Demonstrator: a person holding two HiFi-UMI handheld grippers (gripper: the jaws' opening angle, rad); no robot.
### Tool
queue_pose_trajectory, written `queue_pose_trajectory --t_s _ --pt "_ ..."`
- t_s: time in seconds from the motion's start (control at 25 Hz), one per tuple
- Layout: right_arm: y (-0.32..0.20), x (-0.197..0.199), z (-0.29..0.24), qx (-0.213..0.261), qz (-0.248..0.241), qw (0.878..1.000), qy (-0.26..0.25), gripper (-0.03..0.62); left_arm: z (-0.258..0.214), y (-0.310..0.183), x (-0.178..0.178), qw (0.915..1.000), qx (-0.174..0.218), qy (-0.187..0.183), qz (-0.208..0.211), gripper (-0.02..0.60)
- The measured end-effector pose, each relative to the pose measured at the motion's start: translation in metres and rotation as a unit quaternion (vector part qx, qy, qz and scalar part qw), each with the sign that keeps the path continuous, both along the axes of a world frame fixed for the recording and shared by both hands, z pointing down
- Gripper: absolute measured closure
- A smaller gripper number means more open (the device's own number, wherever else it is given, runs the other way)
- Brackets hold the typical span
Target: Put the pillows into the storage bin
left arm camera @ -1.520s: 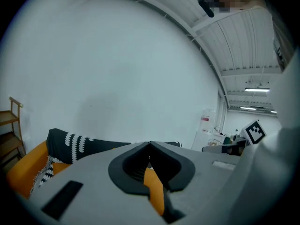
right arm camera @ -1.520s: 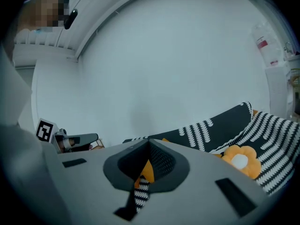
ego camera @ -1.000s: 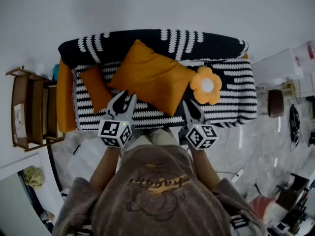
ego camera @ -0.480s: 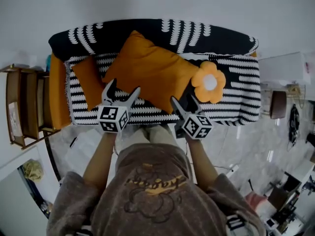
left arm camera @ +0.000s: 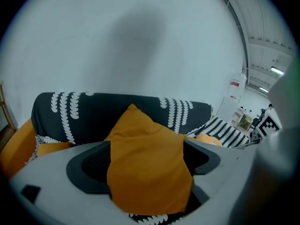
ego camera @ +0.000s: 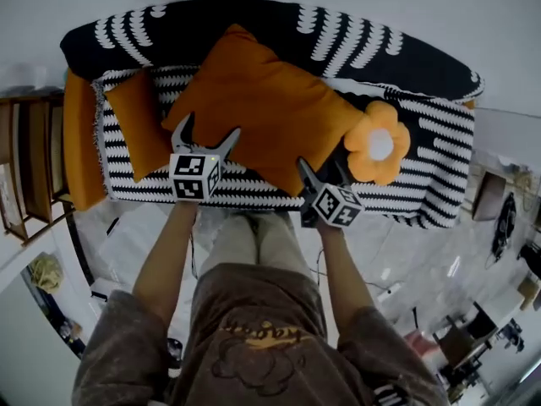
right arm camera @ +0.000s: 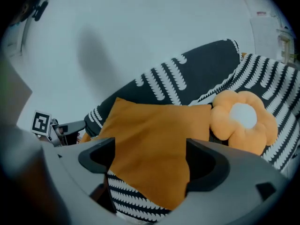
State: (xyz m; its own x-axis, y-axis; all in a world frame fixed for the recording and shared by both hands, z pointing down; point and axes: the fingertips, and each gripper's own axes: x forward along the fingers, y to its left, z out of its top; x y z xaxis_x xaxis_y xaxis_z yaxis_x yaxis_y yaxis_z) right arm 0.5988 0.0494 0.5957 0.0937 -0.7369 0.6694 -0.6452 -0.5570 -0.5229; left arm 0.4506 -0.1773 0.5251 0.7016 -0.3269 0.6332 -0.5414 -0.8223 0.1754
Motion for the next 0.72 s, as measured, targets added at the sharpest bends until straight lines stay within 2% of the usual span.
queue_pose_trajectory --t_s 0.28,0.4,0.52,0.72 --pt "0.001 0.011 0.106 -0.073 -0.006 0.997 -0.012 0.120 0.083 -0.032 0.005 0.9990 -0.005 -0.038 -0.022 0.106" --pt "0.001 0.011 0.136 -0.091 -0.005 0.996 -0.011 0.121 0.113 -0.043 0.004 0.9982 -0.002 -0.057 -0.017 0.104" --pt "-0.004 0.011 0.153 -0.091 -0.002 0.996 0.000 0.121 0.139 -0.048 0.007 0.9969 0.009 -0.077 -0.010 0.106" --pt "-0.015 0.013 0.167 -0.078 0.012 0.996 0.028 0.134 0.173 -0.060 0.009 0.9968 0.013 -0.076 -0.023 0.107"
